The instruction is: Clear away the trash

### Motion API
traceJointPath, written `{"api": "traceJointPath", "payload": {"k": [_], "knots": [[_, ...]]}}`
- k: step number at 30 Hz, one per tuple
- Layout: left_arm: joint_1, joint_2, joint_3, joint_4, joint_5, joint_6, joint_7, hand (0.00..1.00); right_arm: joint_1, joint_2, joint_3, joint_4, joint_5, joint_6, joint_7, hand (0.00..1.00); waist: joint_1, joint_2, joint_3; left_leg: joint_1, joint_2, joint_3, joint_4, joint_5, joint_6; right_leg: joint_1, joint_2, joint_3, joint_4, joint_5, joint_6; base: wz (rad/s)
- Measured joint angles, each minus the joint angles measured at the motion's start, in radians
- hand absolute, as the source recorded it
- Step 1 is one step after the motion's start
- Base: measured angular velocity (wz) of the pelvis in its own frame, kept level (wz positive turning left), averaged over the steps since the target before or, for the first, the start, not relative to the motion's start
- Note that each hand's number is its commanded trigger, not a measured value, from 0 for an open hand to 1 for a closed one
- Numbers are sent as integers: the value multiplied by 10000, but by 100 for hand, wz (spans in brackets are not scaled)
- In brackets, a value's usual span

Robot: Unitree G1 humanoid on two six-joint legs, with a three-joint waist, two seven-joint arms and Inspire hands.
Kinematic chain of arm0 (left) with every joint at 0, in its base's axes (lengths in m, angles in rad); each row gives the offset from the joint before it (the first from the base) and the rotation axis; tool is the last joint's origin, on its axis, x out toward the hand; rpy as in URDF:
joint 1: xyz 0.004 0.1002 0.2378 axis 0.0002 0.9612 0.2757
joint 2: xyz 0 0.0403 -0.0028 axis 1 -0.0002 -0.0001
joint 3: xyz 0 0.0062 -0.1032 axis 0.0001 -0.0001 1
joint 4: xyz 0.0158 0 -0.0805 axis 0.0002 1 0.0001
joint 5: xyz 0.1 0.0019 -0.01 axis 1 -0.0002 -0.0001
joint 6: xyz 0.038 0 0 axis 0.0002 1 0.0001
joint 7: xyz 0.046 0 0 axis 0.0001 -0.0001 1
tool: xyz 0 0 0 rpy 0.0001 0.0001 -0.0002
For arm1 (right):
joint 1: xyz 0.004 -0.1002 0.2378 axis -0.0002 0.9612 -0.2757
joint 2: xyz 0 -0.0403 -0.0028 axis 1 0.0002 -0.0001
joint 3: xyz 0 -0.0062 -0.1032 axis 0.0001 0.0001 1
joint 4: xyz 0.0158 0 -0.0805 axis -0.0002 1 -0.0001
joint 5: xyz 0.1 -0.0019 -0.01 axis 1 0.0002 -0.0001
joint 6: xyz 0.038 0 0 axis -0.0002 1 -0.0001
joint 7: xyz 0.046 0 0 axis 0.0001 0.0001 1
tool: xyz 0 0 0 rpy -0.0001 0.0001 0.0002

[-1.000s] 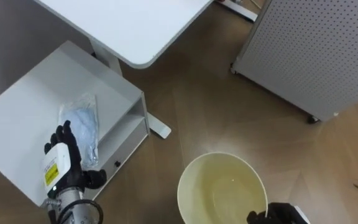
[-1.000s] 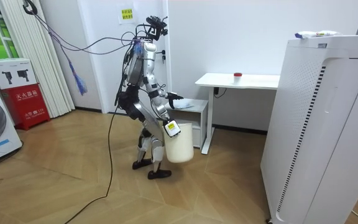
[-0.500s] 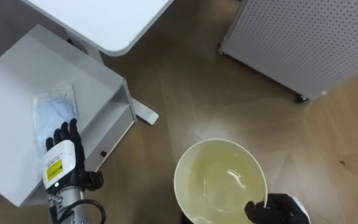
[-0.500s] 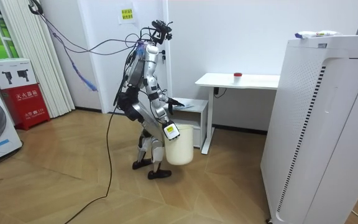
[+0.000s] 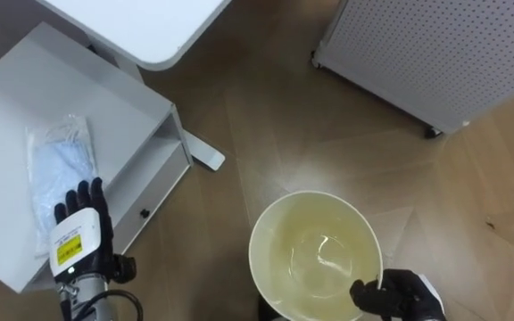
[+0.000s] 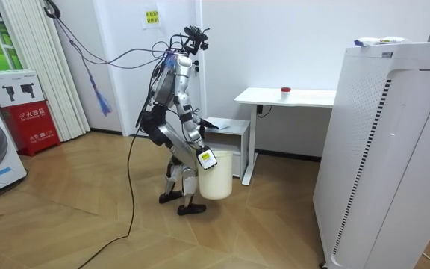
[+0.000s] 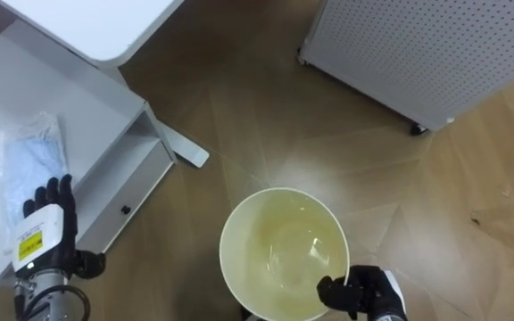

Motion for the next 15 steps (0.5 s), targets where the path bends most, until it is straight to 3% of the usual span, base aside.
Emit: {"api": "traceJointPath", "payload": {"k": [8,15], "knots": [[324,74,2,-6,100,493,133,0,0,-99,1,-58,-4,208,-35,100,126,12,-19,-5,-1,-9,11,7,-4,5,-10,-24,6,1,-5,0],[314,82,0,-8,102,565,248,0,2,-100,29,-35,8,210,-84,100,250,12,-27,64,-7,-10,52,9,-3,82,-22,-32,32,2,-5,0]]}}
